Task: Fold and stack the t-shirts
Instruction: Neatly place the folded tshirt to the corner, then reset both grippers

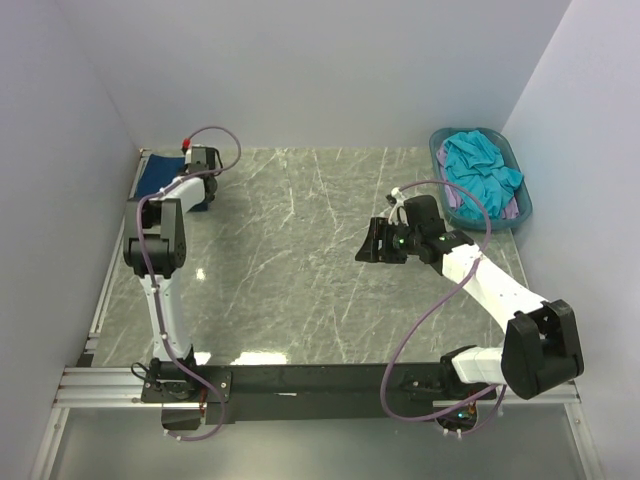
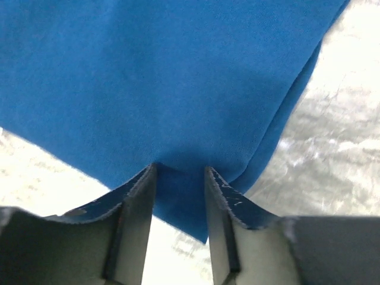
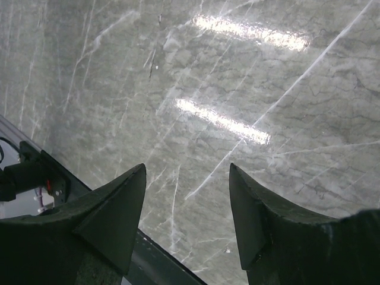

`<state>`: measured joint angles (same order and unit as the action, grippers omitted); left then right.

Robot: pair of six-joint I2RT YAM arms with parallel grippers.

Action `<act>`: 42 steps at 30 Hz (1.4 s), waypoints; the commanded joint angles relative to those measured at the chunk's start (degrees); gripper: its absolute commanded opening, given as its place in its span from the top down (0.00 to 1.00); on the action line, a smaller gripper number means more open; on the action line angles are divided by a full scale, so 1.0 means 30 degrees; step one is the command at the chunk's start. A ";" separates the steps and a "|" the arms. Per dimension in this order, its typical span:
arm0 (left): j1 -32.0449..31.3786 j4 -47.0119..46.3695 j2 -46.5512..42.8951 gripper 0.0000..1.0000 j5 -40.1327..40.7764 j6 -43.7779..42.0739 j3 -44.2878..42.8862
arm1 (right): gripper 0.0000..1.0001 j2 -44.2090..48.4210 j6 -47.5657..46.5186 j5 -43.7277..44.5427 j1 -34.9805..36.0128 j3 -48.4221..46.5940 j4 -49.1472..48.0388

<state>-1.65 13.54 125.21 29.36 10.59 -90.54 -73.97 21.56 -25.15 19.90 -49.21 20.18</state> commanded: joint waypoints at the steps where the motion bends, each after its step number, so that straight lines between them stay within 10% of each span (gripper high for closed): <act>1: -0.0094 0.1575 -0.1773 0.55 -0.0086 0.0859 -0.0490 | 0.35 0.0692 0.0165 0.0323 0.0075 -0.0148 -0.0226; 10: -0.0915 0.4390 -0.8183 0.28 -0.3046 0.4552 0.0822 | 0.30 0.3240 0.1397 0.7964 0.0046 -0.2695 0.3491; 19: -0.0915 0.7433 -2.2211 0.00 -0.1120 0.7512 0.6941 | 0.24 0.8364 0.1133 1.5022 0.0046 -0.5159 0.7332; 26: -0.1118 0.8870 -3.2641 0.01 0.1456 0.9096 0.9144 | 0.13 1.4597 0.0492 1.7813 0.0046 -0.2414 0.5346; 32: -0.2086 1.0632 -3.5345 0.01 0.3865 1.2783 1.0959 | 0.11 1.7885 -0.0712 1.7844 0.0046 -0.0270 0.2883; 42: -0.2204 0.6037 -3.7722 0.01 0.3043 0.9099 1.4007 | 0.09 1.9033 -0.1416 1.7962 0.0046 0.1139 0.1446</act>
<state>-8.14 37.80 12.75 37.58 40.95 -49.71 -17.19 18.52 27.27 19.99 -46.28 28.67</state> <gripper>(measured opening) 0.994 0.907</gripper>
